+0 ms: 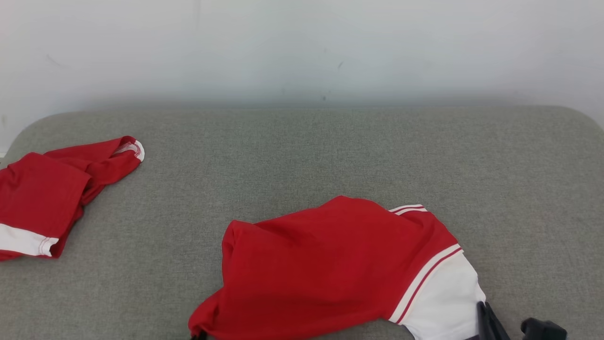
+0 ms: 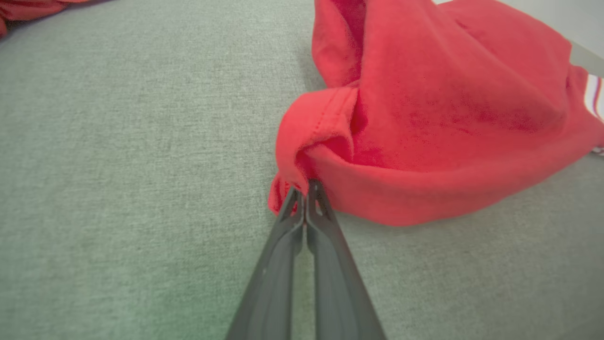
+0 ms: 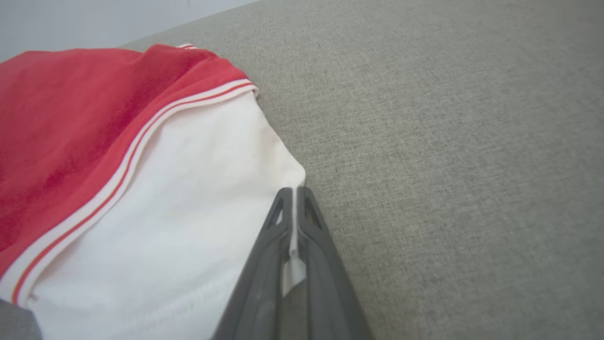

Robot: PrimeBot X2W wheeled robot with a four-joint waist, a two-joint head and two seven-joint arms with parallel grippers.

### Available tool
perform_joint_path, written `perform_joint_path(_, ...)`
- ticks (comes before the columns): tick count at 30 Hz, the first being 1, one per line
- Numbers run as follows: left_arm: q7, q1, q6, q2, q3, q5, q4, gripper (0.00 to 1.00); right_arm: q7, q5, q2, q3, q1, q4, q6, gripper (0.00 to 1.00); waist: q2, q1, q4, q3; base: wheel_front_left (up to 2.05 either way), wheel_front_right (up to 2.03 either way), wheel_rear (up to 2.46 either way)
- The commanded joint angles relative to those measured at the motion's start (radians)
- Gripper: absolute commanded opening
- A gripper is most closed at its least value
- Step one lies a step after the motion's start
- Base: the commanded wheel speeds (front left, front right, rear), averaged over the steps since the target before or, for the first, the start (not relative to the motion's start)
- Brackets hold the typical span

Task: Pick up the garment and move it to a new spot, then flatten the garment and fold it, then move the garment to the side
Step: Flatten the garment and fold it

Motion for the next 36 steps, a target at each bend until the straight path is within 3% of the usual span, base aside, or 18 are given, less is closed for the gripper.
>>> perform_joint_path(1,-0.002,0.042,0.001,-0.001,0.001,-0.005,-0.034,0.00,-0.002,0.020,-0.006,0.004,0.036,-0.029,0.003,0.00,-0.0001,-0.0001,0.000,-0.003,0.00,0.00,0.00)
perform_joint_path(9,-0.002,0.196,0.001,0.016,0.071,-0.017,-0.251,0.00,-0.002,0.107,-0.044,0.040,0.175,-0.243,0.003,0.00,-0.0001,-0.0001,-0.002,0.006,0.00,0.00,0.00)
perform_joint_path(16,-0.002,0.074,0.001,0.071,0.016,-0.010,-0.371,0.00,0.004,0.241,-0.094,0.133,0.101,-0.389,0.003,0.00,-0.0001,-0.0001,-0.010,0.032,0.00,0.00,0.00)
perform_joint_path(22,0.048,-0.231,0.001,0.199,-0.098,-0.095,-0.412,0.00,0.057,0.367,-0.164,0.169,-0.126,-0.440,0.003,0.00,-0.0001,-0.0001,-0.023,0.092,0.00,0.00,0.00)
perform_joint_path(25,0.121,-0.433,0.001,0.287,-0.145,-0.159,-0.423,0.00,0.090,0.410,-0.204,0.177,-0.308,-0.429,0.003,0.00,-0.0001,-0.0001,-0.038,0.154,0.00,0.00,0.00)
perform_joint_path(29,0.209,-0.739,0.001,0.360,-0.211,-0.279,-0.408,0.00,0.153,0.455,-0.231,0.175,-0.597,-0.365,0.003,0.00,-0.0001,-0.0001,-0.053,0.253,0.00,0.00,0.00)
perform_joint_path(30,0.209,-0.739,0.001,0.360,-0.211,-0.279,-0.408,0.00,0.153,0.455,-0.231,0.175,-0.597,-0.365,0.003,0.00,-0.0001,-0.0001,-0.053,0.253,0.00,0.00,0.00)
perform_joint_path(36,0.281,-1.175,0.001,0.394,-0.298,-0.413,-0.284,0.00,0.218,0.465,-0.240,0.198,-1.032,-0.222,0.003,0.00,-0.0001,-0.0001,-0.071,0.384,0.00,0.00,0.00)
